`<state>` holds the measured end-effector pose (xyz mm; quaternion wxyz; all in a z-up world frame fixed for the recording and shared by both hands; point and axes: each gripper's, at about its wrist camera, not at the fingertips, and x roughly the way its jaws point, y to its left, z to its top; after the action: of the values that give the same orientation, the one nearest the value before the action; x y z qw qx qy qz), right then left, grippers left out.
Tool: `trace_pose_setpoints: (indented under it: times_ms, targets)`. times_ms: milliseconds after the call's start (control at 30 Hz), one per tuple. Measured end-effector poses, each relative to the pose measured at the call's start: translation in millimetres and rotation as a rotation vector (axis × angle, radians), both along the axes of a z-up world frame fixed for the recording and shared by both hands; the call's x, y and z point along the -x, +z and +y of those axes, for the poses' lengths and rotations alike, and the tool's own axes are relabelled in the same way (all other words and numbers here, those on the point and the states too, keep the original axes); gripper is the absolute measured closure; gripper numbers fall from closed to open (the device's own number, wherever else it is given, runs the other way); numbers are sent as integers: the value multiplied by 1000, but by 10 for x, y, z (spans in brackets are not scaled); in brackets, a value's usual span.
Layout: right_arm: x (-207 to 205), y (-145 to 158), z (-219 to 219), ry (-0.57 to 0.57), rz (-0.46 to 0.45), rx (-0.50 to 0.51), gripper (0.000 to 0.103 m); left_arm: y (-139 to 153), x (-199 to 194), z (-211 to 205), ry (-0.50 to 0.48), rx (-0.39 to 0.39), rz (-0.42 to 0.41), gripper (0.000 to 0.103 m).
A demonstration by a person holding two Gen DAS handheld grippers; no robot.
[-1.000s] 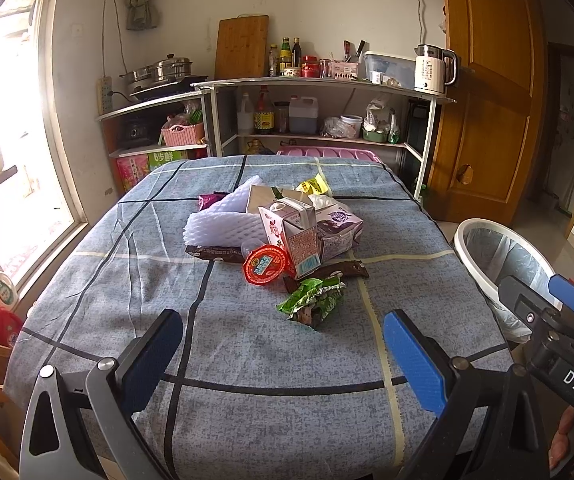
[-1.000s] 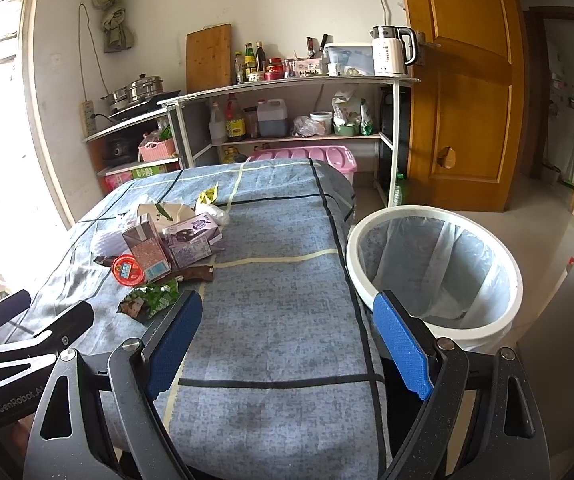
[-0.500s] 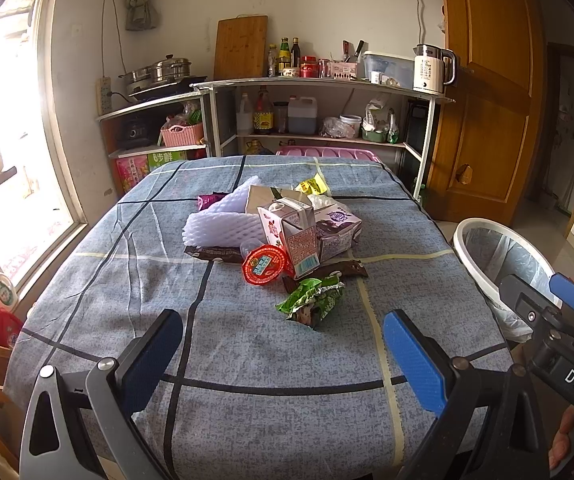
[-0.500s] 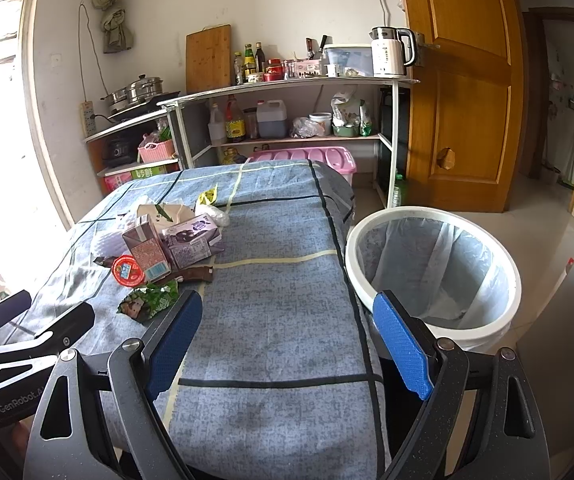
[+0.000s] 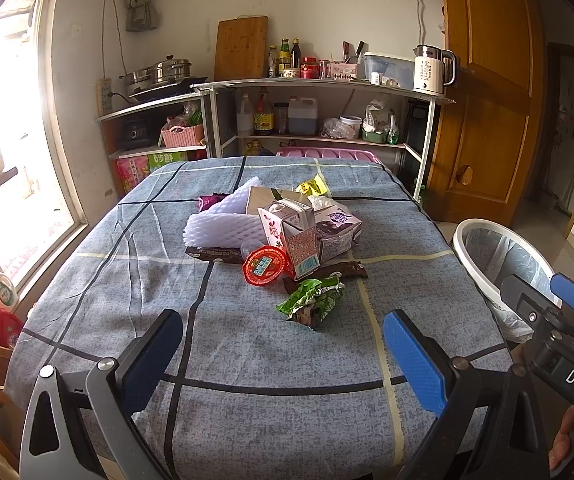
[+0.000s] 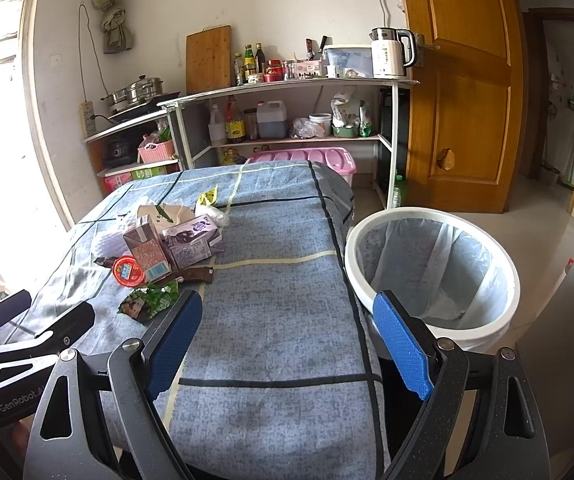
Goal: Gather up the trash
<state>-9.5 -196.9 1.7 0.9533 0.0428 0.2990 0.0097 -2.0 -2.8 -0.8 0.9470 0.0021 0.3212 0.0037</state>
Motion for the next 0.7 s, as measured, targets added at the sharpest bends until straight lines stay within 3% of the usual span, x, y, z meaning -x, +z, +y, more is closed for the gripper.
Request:
trace_pose_setpoints:
  times_ms: [500, 700]
  targets:
    - [-56, -51, 13, 10, 18, -3, 15, -14, -21, 62, 2, 6, 18, 1]
    - [-230, -192, 11, 18, 52, -25, 15, -157, -129, 332, -10, 118, 53, 1]
